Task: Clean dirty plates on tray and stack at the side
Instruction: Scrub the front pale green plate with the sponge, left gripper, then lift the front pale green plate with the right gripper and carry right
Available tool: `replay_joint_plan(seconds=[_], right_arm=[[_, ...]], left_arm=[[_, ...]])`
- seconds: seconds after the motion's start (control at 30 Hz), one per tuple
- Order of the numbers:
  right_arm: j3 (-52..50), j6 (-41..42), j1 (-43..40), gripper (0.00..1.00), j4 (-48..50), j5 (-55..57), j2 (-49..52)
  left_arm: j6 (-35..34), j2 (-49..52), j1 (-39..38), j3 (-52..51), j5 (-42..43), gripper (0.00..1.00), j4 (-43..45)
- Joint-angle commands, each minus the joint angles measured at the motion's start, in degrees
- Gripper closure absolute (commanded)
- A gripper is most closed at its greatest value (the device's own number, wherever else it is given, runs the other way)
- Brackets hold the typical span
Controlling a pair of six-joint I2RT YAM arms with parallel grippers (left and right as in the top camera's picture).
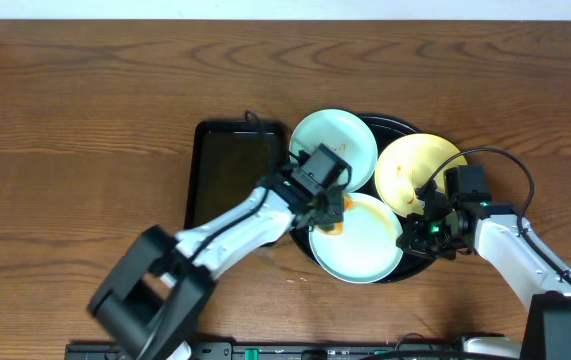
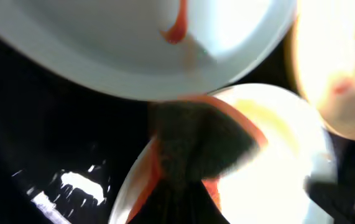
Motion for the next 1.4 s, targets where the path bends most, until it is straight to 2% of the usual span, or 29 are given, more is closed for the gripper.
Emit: replay_joint_plan(seconds=[0.0, 0.1, 0.27, 0.5, 0.7, 1.07, 1.2, 1.3, 1.37], right_arm=[[-0.37, 0.07, 0.11, 0.99, -0.17, 0.15, 0.24], [-0.37, 0.07, 0.11, 0.98, -0.13, 0.13, 0.24], [-0.37, 0.04, 0.11, 0.99, 0.02, 0.11, 0.24], [0.48, -3.04, 0.11, 0.99, -0.04, 0.13, -1.51], [2.23, -4.35, 0.11, 0.99, -0.09, 1.18, -9.05], [3.1, -7.28, 0.13, 0.99, 2.23, 19.76, -24.35], [3.1, -7.98, 0.17, 0.99, 5.31, 20.37, -26.77], [3.3, -8.17, 2.75, 0.99, 6.84, 27.43, -27.26], [3.34, -8.17, 6.86, 0.99, 6.67, 35.98, -27.23]], left_arm=[[5.7, -9.22, 0.52, -0.2, 0.31, 0.92, -2.25], [7.58, -14.58, 1.01, -0.2, -0.22, 0.92, -4.59], [7.56, -19.02, 4.39, -0.22, -8.35, 0.92, -10.75], [7.58, -17.03, 14.82, -0.22, -11.3, 0.93, -13.86], [7.58, -12.24, 22.18, -0.22, -11.26, 0.93, -13.66], [10.19, -2.97, 24.06, -0.22, -11.26, 0.92, -10.43], [10.14, -1.22, 24.06, -0.22, -11.23, 0.93, -10.67], [10.16, -0.92, 24.06, -0.22, -11.23, 0.92, -10.69], [10.16, -0.92, 24.06, -0.22, -11.26, 0.93, -10.67]])
